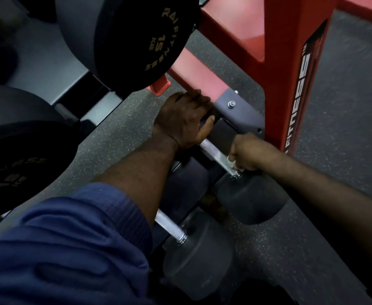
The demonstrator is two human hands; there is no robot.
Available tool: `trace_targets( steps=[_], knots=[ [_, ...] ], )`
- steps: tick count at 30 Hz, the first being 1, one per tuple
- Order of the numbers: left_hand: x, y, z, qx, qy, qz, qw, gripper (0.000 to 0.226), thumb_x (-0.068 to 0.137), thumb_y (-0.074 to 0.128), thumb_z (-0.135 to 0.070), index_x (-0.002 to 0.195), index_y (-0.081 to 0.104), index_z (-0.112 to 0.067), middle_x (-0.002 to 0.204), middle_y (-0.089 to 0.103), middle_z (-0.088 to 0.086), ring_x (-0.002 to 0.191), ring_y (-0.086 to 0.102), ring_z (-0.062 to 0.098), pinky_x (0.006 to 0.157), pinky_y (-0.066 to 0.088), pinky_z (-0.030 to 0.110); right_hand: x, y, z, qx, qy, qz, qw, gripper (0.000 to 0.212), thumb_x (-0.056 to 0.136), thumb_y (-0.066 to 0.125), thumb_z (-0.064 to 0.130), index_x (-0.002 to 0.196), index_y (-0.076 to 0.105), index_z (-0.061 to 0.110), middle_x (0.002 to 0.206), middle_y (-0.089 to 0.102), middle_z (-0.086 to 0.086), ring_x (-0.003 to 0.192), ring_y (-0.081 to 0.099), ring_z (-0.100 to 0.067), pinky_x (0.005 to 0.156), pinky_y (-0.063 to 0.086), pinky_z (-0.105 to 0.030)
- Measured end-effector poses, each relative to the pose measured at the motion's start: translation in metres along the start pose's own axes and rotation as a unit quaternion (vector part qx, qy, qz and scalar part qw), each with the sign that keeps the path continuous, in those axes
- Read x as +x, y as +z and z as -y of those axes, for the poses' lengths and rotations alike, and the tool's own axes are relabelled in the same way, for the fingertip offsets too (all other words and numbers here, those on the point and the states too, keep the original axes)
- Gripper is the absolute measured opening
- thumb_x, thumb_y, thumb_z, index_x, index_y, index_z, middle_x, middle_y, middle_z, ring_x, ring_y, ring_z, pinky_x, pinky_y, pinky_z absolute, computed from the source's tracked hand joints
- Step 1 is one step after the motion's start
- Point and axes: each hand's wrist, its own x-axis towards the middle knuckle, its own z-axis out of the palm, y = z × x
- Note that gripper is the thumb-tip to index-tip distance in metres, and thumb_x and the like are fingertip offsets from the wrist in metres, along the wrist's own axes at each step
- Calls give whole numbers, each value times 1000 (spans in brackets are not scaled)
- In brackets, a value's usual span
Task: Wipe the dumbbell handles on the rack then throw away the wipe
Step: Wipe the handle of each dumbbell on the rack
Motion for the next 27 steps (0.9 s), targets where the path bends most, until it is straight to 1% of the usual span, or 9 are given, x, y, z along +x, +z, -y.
trace_targets(
  steps=[2, 4, 5, 8, 10, 13, 18, 23, 27],
  knots=[
    [-1, 1, 1, 0, -2, 7, 1000, 42, 99, 51, -46, 123, 74, -20, 130, 72, -1, 131, 60, 25, 105, 44, 44, 8, -1, 13, 95, 14, -68, 993, 4, 80, 80, 14, 82, 79, 18, 73, 72, -1, 84, 72, -16, 67, 48, -20],
    [-1, 0, 0, 0, -1, 16, 1000, 43, 99, 49, -47, 123, 74, -21, 130, 71, -1, 132, 59, 25, 105, 43, 44, 12, -4, 26, 169, -5, -150, 974, 7, 84, 78, 18, 89, 80, 15, 84, 76, -6, 95, 70, -18, 67, 36, -13],
    [-1, -1, -1, 0, -1, 16, 1000, 43, 99, 49, -47, 123, 74, -21, 130, 71, -2, 132, 59, 25, 105, 43, 44, 13, -4, 26, 187, -12, -156, 970, 11, 84, 78, 20, 94, 81, 14, 93, 78, -7, 101, 69, -18, 68, 35, -12],
    [0, -2, 0, -2, -1, 10, 1000, 43, 99, 49, -47, 122, 74, -21, 130, 72, -1, 131, 60, 25, 104, 44, 44, 2, 2, 4, 124, -7, -61, 990, 11, 85, 80, 29, 82, 80, 19, 93, 79, -4, 97, 72, -15, 72, 45, -18],
    [0, -1, 0, -3, -2, 9, 1000, 43, 100, 49, -47, 122, 74, -21, 129, 72, -1, 130, 60, 26, 103, 44, 44, -8, 2, -8, 30, 6, -7, 1000, 7, 84, 78, 17, 85, 80, 23, 99, 78, 0, 99, 71, -16, 82, 48, -17],
    [-2, 1, 1, -8, 6, 5, 1000, 42, 100, 48, -46, 121, 75, -21, 128, 72, -2, 129, 60, 26, 102, 45, 44, -1, 4, -6, 1, 5, -5, 1000, 25, 83, 67, 4, 96, 81, 21, 103, 78, -2, 101, 71, -18, 94, 53, -23],
    [-1, 0, 1, -13, 6, -7, 1000, 40, 99, 50, -45, 118, 76, -22, 126, 73, -2, 128, 61, 25, 102, 46, 44, 17, 6, 10, -80, -3, 60, 995, 31, 87, 66, 6, 112, 77, 20, 115, 74, -4, 104, 71, -23, 88, 56, -26],
    [-2, -1, 1, -23, 1, -23, 999, 37, 98, 52, -43, 114, 76, -21, 122, 74, -2, 126, 62, 26, 101, 47, 44, 10, -2, 4, -115, 7, 70, 991, 39, 84, 63, 0, 111, 77, 25, 118, 73, -3, 112, 68, -24, 93, 55, -29],
    [-1, 0, 1, -21, 7, -21, 1000, 36, 98, 52, -43, 115, 76, -21, 123, 73, -2, 127, 62, 26, 101, 47, 44, 21, 1, 7, -134, -30, 126, 982, 29, 93, 61, 10, 115, 75, 24, 118, 73, -4, 102, 69, -24, 80, 51, -23]
  ],
)
